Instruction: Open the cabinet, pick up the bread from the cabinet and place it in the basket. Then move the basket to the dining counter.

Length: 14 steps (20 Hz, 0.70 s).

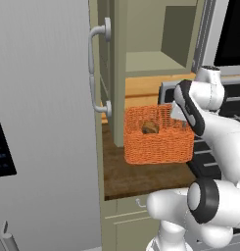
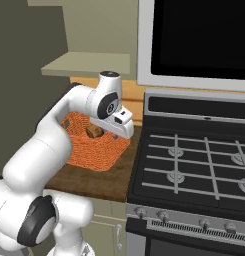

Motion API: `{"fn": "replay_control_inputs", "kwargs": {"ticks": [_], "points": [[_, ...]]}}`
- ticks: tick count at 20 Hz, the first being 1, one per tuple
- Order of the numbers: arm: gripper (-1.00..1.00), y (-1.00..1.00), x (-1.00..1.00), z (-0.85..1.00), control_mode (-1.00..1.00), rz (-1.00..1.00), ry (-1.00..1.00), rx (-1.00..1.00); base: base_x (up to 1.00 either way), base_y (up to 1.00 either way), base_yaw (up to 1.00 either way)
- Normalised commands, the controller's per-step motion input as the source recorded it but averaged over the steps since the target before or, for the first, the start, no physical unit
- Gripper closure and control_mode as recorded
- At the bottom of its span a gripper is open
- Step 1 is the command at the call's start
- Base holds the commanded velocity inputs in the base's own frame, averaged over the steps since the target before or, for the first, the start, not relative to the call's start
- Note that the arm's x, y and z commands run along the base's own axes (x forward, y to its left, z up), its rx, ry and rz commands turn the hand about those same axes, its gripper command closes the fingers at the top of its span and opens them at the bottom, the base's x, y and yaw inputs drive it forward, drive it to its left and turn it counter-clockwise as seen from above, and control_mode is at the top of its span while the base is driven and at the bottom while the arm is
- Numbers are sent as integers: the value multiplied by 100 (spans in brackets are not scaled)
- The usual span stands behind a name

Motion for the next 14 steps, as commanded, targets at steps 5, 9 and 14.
{"fn": "replay_control_inputs", "kwargs": {"ticks": [5,9,14], "points": [[100,-1,-10,28,-100,0,0,1,0,0,0],[100,0,-10,19,100,0,0,0,-5,0,0],[100,0,0,0,100,0,0,0,-47,-38,-7]]}}
